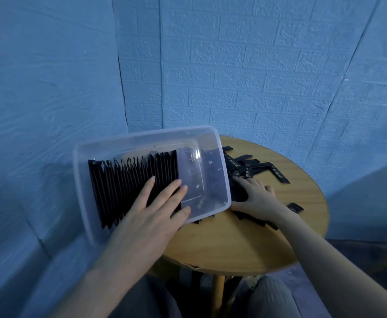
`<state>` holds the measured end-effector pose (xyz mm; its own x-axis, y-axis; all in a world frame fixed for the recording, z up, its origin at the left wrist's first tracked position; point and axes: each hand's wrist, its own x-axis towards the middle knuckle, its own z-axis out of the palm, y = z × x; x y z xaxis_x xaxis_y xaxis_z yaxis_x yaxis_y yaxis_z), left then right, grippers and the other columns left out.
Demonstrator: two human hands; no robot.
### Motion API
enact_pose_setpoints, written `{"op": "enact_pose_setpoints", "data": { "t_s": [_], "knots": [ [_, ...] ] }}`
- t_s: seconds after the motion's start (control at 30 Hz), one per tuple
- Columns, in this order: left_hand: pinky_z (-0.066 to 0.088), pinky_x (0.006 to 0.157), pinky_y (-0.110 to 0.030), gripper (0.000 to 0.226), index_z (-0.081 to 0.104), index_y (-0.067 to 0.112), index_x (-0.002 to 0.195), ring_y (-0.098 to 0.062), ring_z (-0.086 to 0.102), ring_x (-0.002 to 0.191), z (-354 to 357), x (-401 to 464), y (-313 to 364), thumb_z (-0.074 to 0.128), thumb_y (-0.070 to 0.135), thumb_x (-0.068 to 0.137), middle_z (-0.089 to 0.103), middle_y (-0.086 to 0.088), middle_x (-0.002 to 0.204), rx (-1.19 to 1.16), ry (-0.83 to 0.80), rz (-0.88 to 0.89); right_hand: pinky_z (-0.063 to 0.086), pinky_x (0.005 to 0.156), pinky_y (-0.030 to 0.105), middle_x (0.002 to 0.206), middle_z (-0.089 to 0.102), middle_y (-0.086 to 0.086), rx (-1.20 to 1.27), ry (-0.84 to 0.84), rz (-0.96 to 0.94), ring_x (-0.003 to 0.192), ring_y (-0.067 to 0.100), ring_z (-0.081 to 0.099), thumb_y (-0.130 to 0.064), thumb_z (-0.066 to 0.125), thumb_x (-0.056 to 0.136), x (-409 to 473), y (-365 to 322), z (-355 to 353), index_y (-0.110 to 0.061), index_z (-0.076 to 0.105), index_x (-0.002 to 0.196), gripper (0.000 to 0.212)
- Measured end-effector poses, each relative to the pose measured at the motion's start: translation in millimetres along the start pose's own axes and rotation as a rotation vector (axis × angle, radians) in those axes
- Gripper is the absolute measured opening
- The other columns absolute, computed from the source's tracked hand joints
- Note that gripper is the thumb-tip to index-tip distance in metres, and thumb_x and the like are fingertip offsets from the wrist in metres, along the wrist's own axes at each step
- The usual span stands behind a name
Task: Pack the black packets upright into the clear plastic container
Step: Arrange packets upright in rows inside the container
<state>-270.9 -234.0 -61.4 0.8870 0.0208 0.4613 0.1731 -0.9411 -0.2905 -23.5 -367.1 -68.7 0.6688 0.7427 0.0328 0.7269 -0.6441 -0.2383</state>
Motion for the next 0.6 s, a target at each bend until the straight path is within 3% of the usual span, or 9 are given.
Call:
{"op": "enact_pose_setpoints", "data": {
  "t_s": [0.13,0.3,0.4,0.47,0.6],
  "knots": [
    [0.024,0.100,-0.060,0.067,0.072,0.011,0.108,-0.037,0.051,0.130,1.3,0.6,0.4,0.083,-0.003,0.044,0.059,-0.020,0.134,-0.002,-0.010,0.000,0.021,0.103,0.038,0.138,0.047,0.000,0.009,0.196,-0.028,0.129,0.021,0.039,-0.058,0.056,0.086,-1.4,0.6,8.2,-0.028,0.027,0.149,0.076],
    [0.024,0.099,-0.060,0.068,0.072,0.012,0.107,-0.037,0.052,0.129,2.8,-0.5,-0.3,0.085,-0.003,0.042,0.059,-0.020,0.133,-0.004,-0.021,-0.006,0.042,0.089,0.033,0.137,0.053,0.000,0.105,0.305,-0.014,0.123,0.022,0.048,-0.042,0.067,0.083,-4.2,-4.4,9.2,-0.026,0.035,0.146,0.072],
    [0.024,0.100,-0.060,0.067,0.072,0.012,0.107,-0.036,0.052,0.129,3.1,-1.1,-1.3,0.084,-0.003,0.043,0.059,-0.020,0.133,-0.007,-0.021,-0.006,0.047,0.077,0.031,0.125,0.061,0.002,0.209,0.337,0.022,0.108,0.024,0.058,-0.031,0.069,0.083,-3.3,-2.0,6.0,-0.023,0.040,0.142,0.067],
    [0.024,0.100,-0.060,0.068,0.072,0.012,0.107,-0.036,0.052,0.129,2.9,-0.9,-1.4,0.085,-0.003,0.042,0.059,-0.020,0.132,-0.006,-0.021,-0.007,0.052,0.076,0.035,0.118,0.065,0.004,0.298,0.366,0.019,0.099,0.025,0.062,-0.025,0.069,0.084,-3.2,1.0,4.8,-0.020,0.044,0.139,0.061],
    [0.024,0.100,-0.060,0.068,0.071,0.013,0.108,-0.036,0.052,0.129,2.0,0.7,2.8,0.084,-0.002,0.042,0.059,-0.019,0.133,-0.012,-0.018,-0.008,0.047,0.063,0.029,0.102,0.066,0.002,0.443,0.475,0.006,0.084,0.019,0.059,-0.022,0.067,0.088,-3.6,4.7,-1.3,-0.019,0.053,0.132,0.046]
  ]
}}
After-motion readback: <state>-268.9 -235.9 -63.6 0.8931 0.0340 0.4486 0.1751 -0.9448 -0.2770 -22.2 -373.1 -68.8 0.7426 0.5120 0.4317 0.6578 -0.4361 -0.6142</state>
